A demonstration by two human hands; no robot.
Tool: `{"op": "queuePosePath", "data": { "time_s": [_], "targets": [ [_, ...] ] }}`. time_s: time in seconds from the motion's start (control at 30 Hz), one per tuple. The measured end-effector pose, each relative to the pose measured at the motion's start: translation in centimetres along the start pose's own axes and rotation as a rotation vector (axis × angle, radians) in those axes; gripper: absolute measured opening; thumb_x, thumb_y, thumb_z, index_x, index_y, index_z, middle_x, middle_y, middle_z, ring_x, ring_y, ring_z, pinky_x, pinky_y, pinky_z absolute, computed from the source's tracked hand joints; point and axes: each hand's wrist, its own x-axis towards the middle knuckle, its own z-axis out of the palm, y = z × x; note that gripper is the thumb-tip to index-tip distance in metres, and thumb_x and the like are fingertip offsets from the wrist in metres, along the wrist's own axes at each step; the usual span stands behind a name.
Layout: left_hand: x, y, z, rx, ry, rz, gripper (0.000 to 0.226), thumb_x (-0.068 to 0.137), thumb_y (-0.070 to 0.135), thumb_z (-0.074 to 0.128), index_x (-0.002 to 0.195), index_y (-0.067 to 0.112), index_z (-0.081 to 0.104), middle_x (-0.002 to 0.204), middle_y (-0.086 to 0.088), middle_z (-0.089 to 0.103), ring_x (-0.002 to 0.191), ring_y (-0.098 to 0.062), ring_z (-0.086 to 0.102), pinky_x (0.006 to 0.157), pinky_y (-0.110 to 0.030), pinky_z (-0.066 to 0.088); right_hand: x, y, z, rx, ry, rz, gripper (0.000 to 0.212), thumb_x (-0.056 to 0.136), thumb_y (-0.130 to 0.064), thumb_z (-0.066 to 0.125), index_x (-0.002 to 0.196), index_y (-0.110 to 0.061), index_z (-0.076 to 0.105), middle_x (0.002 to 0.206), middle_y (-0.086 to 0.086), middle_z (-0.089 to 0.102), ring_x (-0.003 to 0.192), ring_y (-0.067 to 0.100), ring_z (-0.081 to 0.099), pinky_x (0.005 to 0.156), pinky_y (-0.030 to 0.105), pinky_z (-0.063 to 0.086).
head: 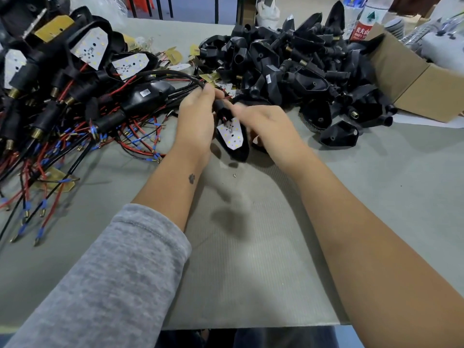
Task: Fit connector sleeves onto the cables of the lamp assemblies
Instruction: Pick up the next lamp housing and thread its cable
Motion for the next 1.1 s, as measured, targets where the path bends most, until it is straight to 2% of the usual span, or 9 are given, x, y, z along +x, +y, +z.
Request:
{"op": "queuePosePath", "data": {
  "time_s": [0.13,0.27,0.37,0.47,0.57,0.67,0.8,0.97,1.1],
  "targets": [
    [-1.0,0.0,0.5,0.102,-0.251,-0.001,0.032,0.103,0.018,0.041,0.077,0.011,0.058,0.059,-0.003,0.065,0.059,-0.017,0.059,0.068,-0.029,0.05,0.2,-0.2,0.3,0.062,0.152,0.073,0.052,0.103,-0.043,0.034,0.075,-0.003,0.052,0.056,0.001,0.044,0.053,0.009,0.039,0.055,0.024,0.035],
    [-2.1,-0.1,1.3,0.281,-0.438,0.01,0.032,0.101,0.015,0.046,0.074,0.01,0.062,0.071,-0.007,0.065,0.069,-0.02,0.059,0.073,-0.033,0.046,0.7,0.0,-0.2,0.111,0.28,0.093,0.039,0.102,-0.029,0.046,0.091,0.004,0.064,0.069,0.001,0.055,0.062,0.008,0.049,0.058,0.023,0.041],
    [-2.6,0.1,1.6,0.407,-0.502,-0.024,0.038,0.099,0.021,0.05,0.084,-0.013,0.059,0.08,-0.019,0.06,0.076,-0.026,0.053,0.074,-0.037,0.039,0.9,0.1,-0.4,0.068,0.288,0.081,0.025,0.098,-0.019,0.052,0.085,-0.006,0.07,0.072,-0.004,0.061,0.067,0.003,0.053,0.064,0.017,0.043],
    [-2.8,0.4,1.6,0.494,-0.53,-0.024,0.043,0.093,0.026,0.049,0.086,-0.016,0.057,0.081,-0.027,0.058,0.076,-0.026,0.047,0.074,-0.039,0.034,0.8,0.2,-0.3,0.04,0.309,0.075,0.023,0.097,-0.015,0.053,0.082,-0.009,0.069,0.068,-0.009,0.059,0.062,0.001,0.051,0.062,0.018,0.039],
    [-2.9,0.6,1.5,0.501,-0.503,-0.041,0.027,0.086,0.023,0.049,0.07,0.001,0.053,0.072,-0.013,0.048,0.069,-0.024,0.038,0.067,-0.038,0.029,0.9,0.5,-0.1,0.03,0.339,0.073,0.023,0.099,-0.017,0.05,0.082,-0.011,0.065,0.064,-0.01,0.054,0.06,0.002,0.048,0.06,0.02,0.038],
    [-2.7,0.3,1.4,0.512,-0.449,-0.008,0.027,0.085,0.026,0.053,0.074,0.002,0.049,0.072,-0.009,0.042,0.066,-0.02,0.036,0.061,-0.036,0.027,1.1,0.7,0.1,-0.013,0.357,0.068,0.022,0.1,-0.018,0.048,0.083,-0.013,0.062,0.066,-0.008,0.054,0.058,0.002,0.046,0.056,0.016,0.036],
    [-2.2,-0.2,1.4,0.498,-0.331,-0.006,0.02,0.089,0.031,0.056,0.078,0.018,0.045,0.068,0.006,0.044,0.063,-0.011,0.04,0.061,-0.029,0.033,1.5,1.1,0.3,-0.104,0.417,0.033,0.019,0.1,-0.018,0.046,0.087,-0.013,0.059,0.073,-0.006,0.057,0.068,0.006,0.051,0.059,0.013,0.039],
    [-1.3,-0.4,0.9,0.41,-0.19,-0.043,0.038,0.1,0.041,0.037,0.078,0.016,0.056,0.051,0.006,0.054,0.048,-0.009,0.049,0.053,-0.025,0.04,1.5,1.6,0.6,-0.148,0.367,-0.038,0.018,0.1,-0.015,0.046,0.088,-0.008,0.057,0.066,-0.005,0.052,0.068,0.015,0.051,0.066,0.03,0.042],
    [-0.3,0.0,0.4,0.067,-0.043,-0.106,0.046,0.106,0.039,0.026,0.091,0.011,0.06,0.058,0.001,0.062,0.048,-0.011,0.06,0.044,-0.019,0.044,1.4,1.1,1.0,-0.162,0.239,-0.086,0.024,0.099,-0.01,0.047,0.078,-0.018,0.053,0.058,-0.007,0.049,0.058,0.008,0.047,0.06,0.025,0.038]
  ]
}}
